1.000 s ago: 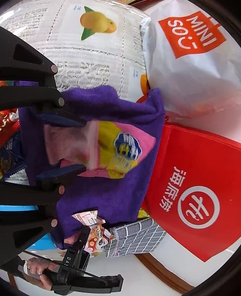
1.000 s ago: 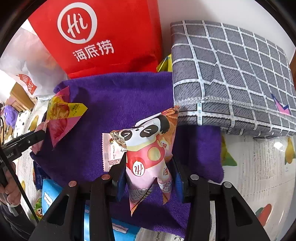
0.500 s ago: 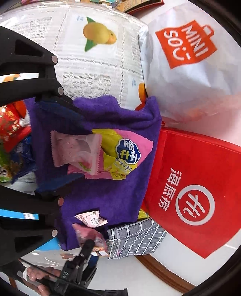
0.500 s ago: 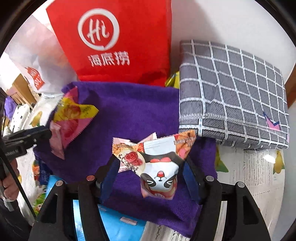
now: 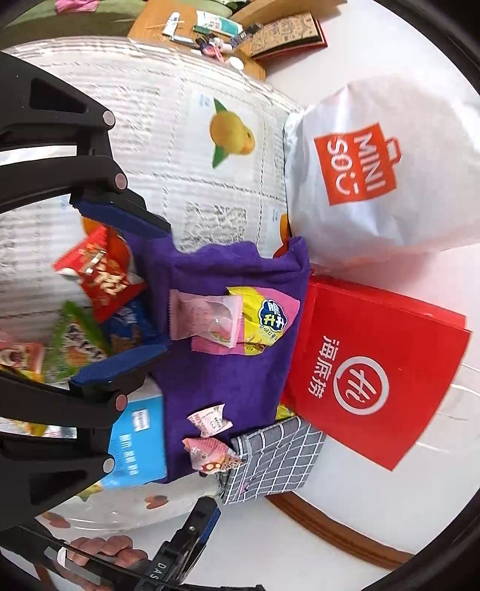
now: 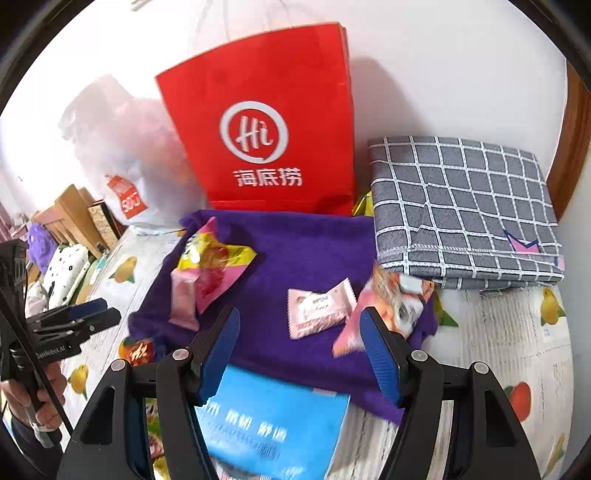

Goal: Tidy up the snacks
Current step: 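Open both grippers to drop the pink and panda bags on the purple towel, then grasp the white-and-red wrapped packet with the right gripper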

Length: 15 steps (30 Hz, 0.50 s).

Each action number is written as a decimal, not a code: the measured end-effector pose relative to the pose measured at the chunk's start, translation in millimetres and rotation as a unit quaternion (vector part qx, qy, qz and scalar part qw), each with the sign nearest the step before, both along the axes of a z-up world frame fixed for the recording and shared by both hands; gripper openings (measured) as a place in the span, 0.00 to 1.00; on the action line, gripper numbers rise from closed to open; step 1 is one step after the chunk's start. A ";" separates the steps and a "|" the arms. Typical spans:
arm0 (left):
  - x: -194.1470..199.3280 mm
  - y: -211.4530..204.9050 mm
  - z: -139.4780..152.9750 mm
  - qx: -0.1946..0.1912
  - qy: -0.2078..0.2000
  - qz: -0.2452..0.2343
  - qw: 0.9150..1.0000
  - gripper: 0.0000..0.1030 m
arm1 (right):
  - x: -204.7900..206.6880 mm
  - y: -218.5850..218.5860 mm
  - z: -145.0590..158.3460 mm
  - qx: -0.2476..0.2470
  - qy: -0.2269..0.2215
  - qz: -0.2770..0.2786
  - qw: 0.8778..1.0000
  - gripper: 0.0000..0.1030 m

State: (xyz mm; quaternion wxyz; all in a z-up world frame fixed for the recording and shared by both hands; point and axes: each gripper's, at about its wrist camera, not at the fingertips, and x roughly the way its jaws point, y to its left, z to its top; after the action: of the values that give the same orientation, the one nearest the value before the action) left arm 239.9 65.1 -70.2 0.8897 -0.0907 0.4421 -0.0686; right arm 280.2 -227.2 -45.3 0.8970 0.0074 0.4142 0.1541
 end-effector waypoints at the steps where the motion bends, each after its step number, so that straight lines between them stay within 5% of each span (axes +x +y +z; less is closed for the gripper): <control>1: -7.2 1.5 2.0 0.000 -0.003 -0.001 1.000 0.56 | -7.0 1.0 2.2 -0.007 -0.008 0.000 1.000 0.65; 9: -51.3 8.9 10.8 -0.007 -0.021 -0.006 1.000 0.56 | -74.5 1.6 0.9 -0.013 -0.036 -0.006 0.999 0.65; 15: -74.9 8.5 9.2 -0.017 -0.025 -0.013 0.999 0.56 | -112.7 1.2 -28.2 0.000 0.009 0.013 1.000 0.65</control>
State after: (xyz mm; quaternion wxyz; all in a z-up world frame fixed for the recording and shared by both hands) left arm 165.0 73.6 -61.0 0.8979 -0.0980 0.4198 -0.0898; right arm 167.6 -226.0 -73.4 0.8911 0.0037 0.4222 0.1661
